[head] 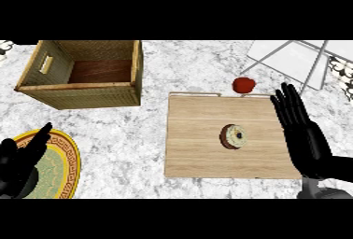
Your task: Pick the cupcake from the tray and place it in the tiered shelf
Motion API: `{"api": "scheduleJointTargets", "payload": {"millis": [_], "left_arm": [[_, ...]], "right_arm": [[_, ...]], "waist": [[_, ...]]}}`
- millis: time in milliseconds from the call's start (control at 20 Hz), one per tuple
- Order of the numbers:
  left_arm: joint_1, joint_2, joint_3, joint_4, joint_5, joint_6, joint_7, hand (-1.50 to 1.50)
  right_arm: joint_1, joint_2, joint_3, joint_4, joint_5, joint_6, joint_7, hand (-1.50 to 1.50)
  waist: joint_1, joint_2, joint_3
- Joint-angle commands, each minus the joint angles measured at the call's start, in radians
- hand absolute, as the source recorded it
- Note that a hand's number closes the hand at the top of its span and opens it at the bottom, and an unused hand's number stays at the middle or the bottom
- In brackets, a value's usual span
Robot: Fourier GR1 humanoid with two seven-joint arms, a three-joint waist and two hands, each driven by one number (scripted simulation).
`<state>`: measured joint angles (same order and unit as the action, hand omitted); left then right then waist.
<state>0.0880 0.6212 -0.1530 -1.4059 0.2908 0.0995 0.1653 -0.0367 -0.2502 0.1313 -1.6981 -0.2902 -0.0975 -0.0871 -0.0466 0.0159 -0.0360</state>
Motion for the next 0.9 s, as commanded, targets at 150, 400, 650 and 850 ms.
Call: {"api": "scheduleJointTargets", "payload": {"millis": [150, 400, 650, 850], "left_arm": [[-0.179, -0.115, -0.061, -0.085, -0.066, 0.034, -0.088, 0.00], [-0.201, -0.148, -0.060, -0.123, -0.051, 0.040, -0.122, 0.00], [-0.260, -0.277, -0.148, -0.090, -0.138, 0.118, -0.150, 0.00], [-0.292, -0.292, -0.146, -0.050, -0.152, 0.103, -0.154, 0.00]], "right_arm": [[-0.179, -0.105, -0.031, 0.125, -0.121, 0.231, 0.063, -1.50], [-0.162, -0.262, -0.065, 0.175, 0.080, 0.148, 0.081, 1.50], [-0.189, -0.031, -0.137, 0.517, 0.105, -0.024, -0.213, -1.50], [-0.282, -0.063, -0.289, 0.729, -0.067, 0.175, -0.384, -1.50]], "waist": [[0.051, -0.006, 0.037], [0.024, -0.003, 0.013], [0.062, 0.001, 0.039], [0.062, -0.005, 0.039]]}}
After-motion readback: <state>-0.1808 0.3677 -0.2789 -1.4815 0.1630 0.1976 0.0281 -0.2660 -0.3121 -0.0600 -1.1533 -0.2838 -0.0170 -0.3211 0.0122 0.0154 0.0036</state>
